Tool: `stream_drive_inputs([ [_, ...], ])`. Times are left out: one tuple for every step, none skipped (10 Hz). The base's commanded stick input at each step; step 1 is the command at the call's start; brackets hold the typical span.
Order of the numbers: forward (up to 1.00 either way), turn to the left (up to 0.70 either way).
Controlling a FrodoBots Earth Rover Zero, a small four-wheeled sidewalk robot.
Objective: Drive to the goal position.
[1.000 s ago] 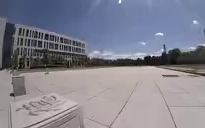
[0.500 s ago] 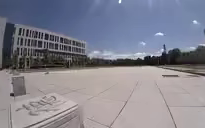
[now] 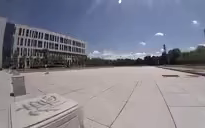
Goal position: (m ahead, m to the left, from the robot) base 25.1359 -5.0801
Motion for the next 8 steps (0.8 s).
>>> stream_drive_inputs([
  [0.06,0.0],
  [0.06,0.0],
  [0.06,0.0],
  [0.06,0.0],
  [0.06,0.0],
  [0.06,0.0],
  [0.06,0.0],
  [0.06,0.0],
])
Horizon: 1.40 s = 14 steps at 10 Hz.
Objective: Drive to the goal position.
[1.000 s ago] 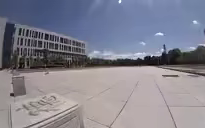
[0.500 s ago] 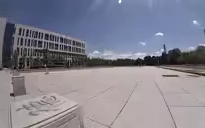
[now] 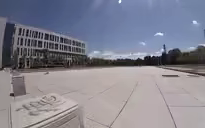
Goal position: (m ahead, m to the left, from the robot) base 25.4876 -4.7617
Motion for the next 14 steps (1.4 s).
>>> stream_drive_inputs([
  [0.06,0.0],
  [0.06,0.0],
  [0.06,0.0],
  [0.06,0.0],
  [0.06,0.0],
  [0.06,0.0],
  [0.06,0.0],
  [0.06,0.0],
  [0.06,0.0],
  [0.06,0.0],
  [0.05,0.0],
  [0.06,0.0],
  [0.06,0.0],
  [0.05,0.0],
])
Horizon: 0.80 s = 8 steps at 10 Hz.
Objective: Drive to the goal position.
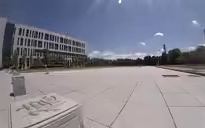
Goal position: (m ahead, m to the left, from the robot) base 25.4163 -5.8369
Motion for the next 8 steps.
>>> stream_drive_inputs([
  [0.06,0.0],
  [0.06,0.0],
  [0.06,0.0],
  [0.06,0.0],
  [0.06,0.0],
  [0.06,0.0],
  [0.06,0.0],
  [0.06,0.0],
])
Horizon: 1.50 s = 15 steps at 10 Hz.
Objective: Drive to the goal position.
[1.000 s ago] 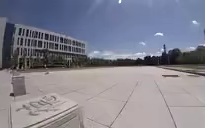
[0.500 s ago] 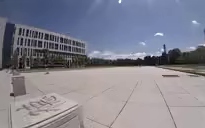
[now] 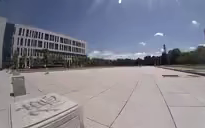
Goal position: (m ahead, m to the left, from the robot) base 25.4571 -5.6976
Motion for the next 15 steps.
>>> stream_drive_inputs([
  [0.06,0.0],
  [0.06,0.0],
  [0.06,0.0],
  [0.06,0.0],
  [0.06,0.0],
  [0.06,0.0],
  [0.06,0.0],
  [0.06,0.0],
  [0.06,0.0],
  [0.06,0.0],
  [0.06,0.0],
  [0.06,0.0],
  [0.06,0.0],
  [0.06,0.0],
  [0.06,0.0],
])
